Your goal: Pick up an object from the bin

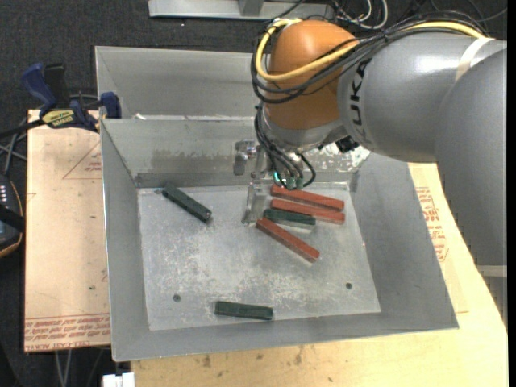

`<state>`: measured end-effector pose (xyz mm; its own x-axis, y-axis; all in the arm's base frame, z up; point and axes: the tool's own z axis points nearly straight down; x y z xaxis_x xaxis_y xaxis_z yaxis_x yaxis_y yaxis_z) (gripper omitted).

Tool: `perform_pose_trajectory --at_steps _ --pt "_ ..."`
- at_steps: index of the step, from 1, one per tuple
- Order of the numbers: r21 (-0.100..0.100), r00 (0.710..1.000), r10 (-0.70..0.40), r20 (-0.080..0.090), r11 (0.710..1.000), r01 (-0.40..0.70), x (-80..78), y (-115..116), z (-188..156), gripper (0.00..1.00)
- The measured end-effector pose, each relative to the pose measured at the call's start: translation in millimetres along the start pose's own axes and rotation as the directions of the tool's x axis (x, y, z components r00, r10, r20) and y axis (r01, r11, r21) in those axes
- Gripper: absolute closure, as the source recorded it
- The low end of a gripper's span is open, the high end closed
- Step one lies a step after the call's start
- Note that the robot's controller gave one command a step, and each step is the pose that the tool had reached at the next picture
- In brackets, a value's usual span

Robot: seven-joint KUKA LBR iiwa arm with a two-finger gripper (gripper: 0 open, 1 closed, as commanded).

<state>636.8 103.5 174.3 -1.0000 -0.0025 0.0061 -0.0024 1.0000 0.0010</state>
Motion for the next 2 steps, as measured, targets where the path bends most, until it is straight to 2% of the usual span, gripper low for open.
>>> perform_pose_trajectory --at_steps 1,2 --pt "-0.001 1.0 0.002 0.008 1.0 -0.002 -1.9 0 -5 0.0" --pt "-0.001 0.999 -0.044 0.014 0.999 0.044 -11.7 47 65 0.0"
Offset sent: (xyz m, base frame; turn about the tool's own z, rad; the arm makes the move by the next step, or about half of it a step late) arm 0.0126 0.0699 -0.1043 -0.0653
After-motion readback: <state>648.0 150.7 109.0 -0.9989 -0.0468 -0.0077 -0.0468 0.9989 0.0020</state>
